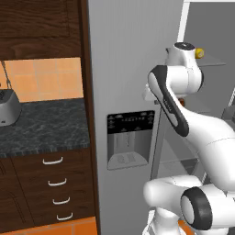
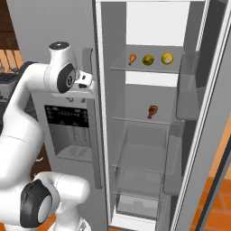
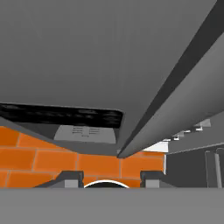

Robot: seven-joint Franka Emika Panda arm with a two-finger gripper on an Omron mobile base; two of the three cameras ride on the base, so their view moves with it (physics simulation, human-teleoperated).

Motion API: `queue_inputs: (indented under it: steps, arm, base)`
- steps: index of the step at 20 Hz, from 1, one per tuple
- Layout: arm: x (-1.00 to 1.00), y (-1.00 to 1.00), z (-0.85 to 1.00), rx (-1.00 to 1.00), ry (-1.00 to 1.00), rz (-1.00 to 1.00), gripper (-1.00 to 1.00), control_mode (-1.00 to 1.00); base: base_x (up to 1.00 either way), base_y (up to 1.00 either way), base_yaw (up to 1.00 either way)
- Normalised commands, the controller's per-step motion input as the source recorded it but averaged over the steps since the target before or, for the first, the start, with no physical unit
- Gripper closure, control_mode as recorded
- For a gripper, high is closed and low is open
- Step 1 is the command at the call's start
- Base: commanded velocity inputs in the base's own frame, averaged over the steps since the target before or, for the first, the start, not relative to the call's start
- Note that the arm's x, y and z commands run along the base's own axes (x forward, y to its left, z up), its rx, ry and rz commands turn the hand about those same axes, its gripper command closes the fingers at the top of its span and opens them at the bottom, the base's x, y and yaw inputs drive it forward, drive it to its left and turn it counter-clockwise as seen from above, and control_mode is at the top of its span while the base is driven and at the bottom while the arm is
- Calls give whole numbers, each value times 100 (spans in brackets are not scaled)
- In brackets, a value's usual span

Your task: Place one lemon and one chicken drumstick in each tupperware on the nearby counter, to pack two identical lunches.

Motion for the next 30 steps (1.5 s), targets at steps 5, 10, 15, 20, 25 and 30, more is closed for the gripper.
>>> queue_inputs:
  steps: [5, 10, 15, 20, 25, 30]
  arm:
    - [-79, -63, 0, 4, -29, -1, -100, -100]
    - [-79, -100, 0, 1, -41, -6, -100, -100]
    - [25, -100, 0, -2, -15, -21, -100, -100]
    - [97, -100, -6, 1, 2, -20, -100, -100]
    - [95, -77, -34, 20, 4, 13, -100, -100]
    - [89, -1, -25, 9, 15, 19, -100, -100]
  base:
    - [0, 0, 0]
    - [0, 0, 0]
    - [0, 0, 0]
    - [0, 0, 0]
    - [0, 0, 0]
    - [0, 0, 0]
